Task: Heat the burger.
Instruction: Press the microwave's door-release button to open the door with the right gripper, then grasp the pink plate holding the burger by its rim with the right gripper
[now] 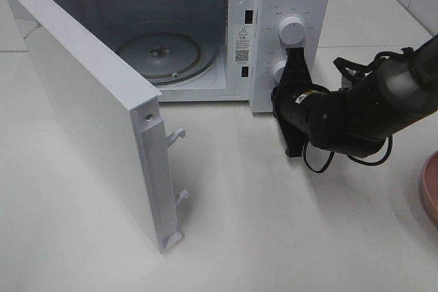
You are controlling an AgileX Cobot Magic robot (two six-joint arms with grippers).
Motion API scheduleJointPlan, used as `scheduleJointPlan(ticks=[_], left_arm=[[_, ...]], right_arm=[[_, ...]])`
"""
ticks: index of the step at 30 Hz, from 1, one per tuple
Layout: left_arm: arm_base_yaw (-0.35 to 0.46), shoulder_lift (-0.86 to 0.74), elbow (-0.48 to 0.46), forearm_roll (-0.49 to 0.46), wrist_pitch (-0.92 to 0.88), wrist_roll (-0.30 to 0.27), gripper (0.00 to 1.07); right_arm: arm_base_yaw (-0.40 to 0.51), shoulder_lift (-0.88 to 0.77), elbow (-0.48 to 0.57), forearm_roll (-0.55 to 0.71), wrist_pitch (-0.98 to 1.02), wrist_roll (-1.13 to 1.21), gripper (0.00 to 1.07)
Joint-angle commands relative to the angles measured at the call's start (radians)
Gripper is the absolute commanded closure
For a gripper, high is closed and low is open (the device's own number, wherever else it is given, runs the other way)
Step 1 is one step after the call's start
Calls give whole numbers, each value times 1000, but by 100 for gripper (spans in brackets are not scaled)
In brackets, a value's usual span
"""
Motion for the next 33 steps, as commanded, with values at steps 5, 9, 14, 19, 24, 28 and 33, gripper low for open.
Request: scheduleJointPlan(ticks=[5, 9, 14, 19, 24, 28, 33], left_arm=[[-5, -20, 2, -8, -15, 2, 13], [-5, -20, 2, -8, -15, 2, 13], [-5, -20, 2, -8, -15, 2, 13], [-5, -20, 2, -8, -15, 2, 13], [-5, -20, 2, -7, -15, 2, 13], [-5, -20, 2, -7, -15, 2, 13], [-5, -20, 2, -7, -15, 2, 13]], right_arm=[[-6, -51, -2, -35, 135, -48, 107], [-6, -81, -2, -35, 224, -114, 107], [-6, -130, -2, -35, 352, -231, 107], [-9, -174, -2, -54, 480, -385, 107], [-9, -216, -2, -101, 637, -555, 107], [-9, -244, -2, -146, 718, -657, 106], [-9, -323, -3, -294, 903, -818, 105]])
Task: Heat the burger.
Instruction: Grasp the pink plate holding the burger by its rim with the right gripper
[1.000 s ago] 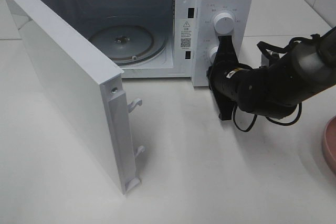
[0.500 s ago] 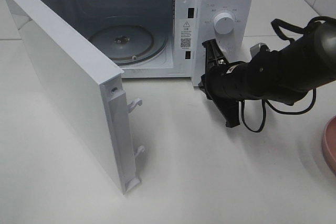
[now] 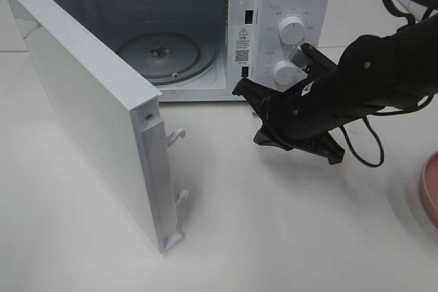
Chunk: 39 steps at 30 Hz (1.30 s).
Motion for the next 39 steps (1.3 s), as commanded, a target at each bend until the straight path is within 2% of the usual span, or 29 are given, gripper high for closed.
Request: scheduleJointPlan(ticks=[1, 2, 3, 5, 8, 13, 20, 26, 27, 28, 29, 30, 31, 32, 33, 34, 35, 36, 37, 38, 39], left_arm=[[-5, -20, 2, -7, -15, 2, 13], [-5, -20, 2, -7, -15, 2, 13], [-5, -20, 2, -7, -15, 2, 13], [-5, -20, 2, -7, -15, 2, 13], [-5, -20, 2, -7, -15, 2, 13], [-5, -20, 2, -7, -15, 2, 13], [-5, -20, 2, -7, -15, 2, 13], [-5, -20, 2, -7, -15, 2, 13], [-5, -20, 2, -7, -15, 2, 13], [-5, -20, 2, -7, -15, 2, 13], [-5, -20, 2, -7, -15, 2, 13], [-5, -20, 2, -7, -15, 2, 13], [-5, -20, 2, -7, -15, 2, 13], [-5, -20, 2, -7, -15, 2, 13], [-5, -20, 2, -7, -15, 2, 13], [-5, -20, 2, -7, -15, 2, 13], [-5, -20, 2, -7, -15, 2, 13], [-5, -20, 2, -7, -15, 2, 13], [-5, -20, 2, -7, -15, 2, 13], [-5, -20, 2, -7, -15, 2, 13], [-5, -20, 2, -7, -15, 2, 13]], right_arm=[[-7, -41, -5, -82, 95, -81, 105], [-7, -72, -6, -144, 162, -114, 105], [-7, -72, -6, -144, 162, -114, 105], [-7, -119, -6, -232, 272, -146, 104], [-7, -146, -6, -283, 339, -152, 104], [-7, -224, -6, -441, 543, -152, 102], [-7, -292, -6, -514, 687, -159, 98], [-41, -347, -6, -543, 788, -231, 88], [-67, -357, -6, -543, 809, -274, 81], [-67, -357, -6, -543, 809, -274, 81], [-79, -363, -6, -543, 821, -295, 75], [-99, -367, -6, -543, 836, -324, 62], [-99, -367, -6, -543, 836, -324, 62], [-121, -367, -6, -543, 847, -344, 49], [-134, -367, -6, -546, 849, -346, 41], [-134, -367, -6, -546, 849, -346, 41], [-156, -367, -6, -565, 849, -346, 28], [-169, -367, -6, -578, 849, -345, 22], [-169, -367, -6, -578, 849, -345, 22], [-192, -367, -4, -617, 848, -344, 13], [-200, -367, -4, -638, 847, -340, 11]])
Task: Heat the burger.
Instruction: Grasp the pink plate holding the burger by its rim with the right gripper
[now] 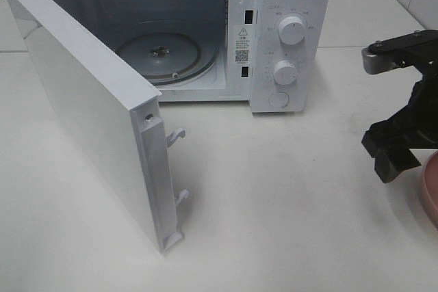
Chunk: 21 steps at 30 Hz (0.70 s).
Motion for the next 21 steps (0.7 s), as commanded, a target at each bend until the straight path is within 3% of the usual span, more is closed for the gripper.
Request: scheduleJointPlan(ticks=[1, 12, 21], left_arm=[[-5, -20, 2, -7, -15, 2, 13], [-5, -20, 2, -7, -15, 2, 13], [-5, -20, 2, -8, -15, 3, 13]], right_arm=[[-27, -7, -3, -56, 8, -9, 11], [-122, 58, 22, -81, -41, 1, 14], [-207, 69, 155, -80, -176, 5, 18]])
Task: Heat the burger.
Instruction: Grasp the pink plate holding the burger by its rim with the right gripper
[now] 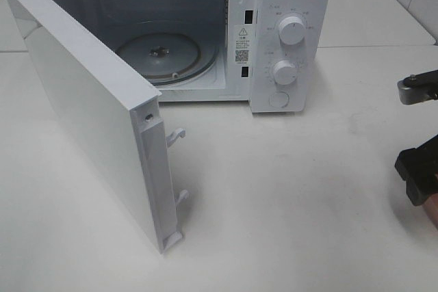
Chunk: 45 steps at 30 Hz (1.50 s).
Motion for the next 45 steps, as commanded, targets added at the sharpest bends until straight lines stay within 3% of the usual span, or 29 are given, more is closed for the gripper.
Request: scheduleJointPlan(ticks=[1, 10, 20, 29, 37, 39, 40, 42, 43, 44, 45], left_arm=[[-5, -20, 2, -8, -15, 3, 13], [-5, -20, 2, -8, -15, 3, 13], [-5, -20, 2, -8, -15, 3, 13], [-5, -20, 2, -8, -15, 3, 13], [-5, -20, 2, -8, -15, 3, 13], [-5, -20, 2, -8, -15, 3, 13], [-5, -20, 2, -8, -15, 3, 13], [-5, -20, 2, -8, -15, 3, 13], [-5, -20, 2, -8, -15, 3, 13], [-5, -20, 2, -8, -15, 3, 13], [-5, -20, 2, -8, -15, 3, 13]], right_arm=[[-26, 4, 39, -2, -42, -2, 18], [-99, 23, 123, -5, -173, -4, 20], [-102, 163, 125, 2, -267, -2, 22], [-102, 190, 125, -3, -296, -2, 26], [-102, 190, 126, -19, -296, -4, 52], [-102, 190, 126, -45, -298, -2, 68], [-102, 190, 126, -45, -298, -2, 68], [-102, 190, 126, -59, -297, 1, 88], [-102, 190, 126, -59, -297, 1, 88], [-102, 190, 126, -59, -297, 1, 101], [-102, 190, 126, -59, -297, 0, 105]])
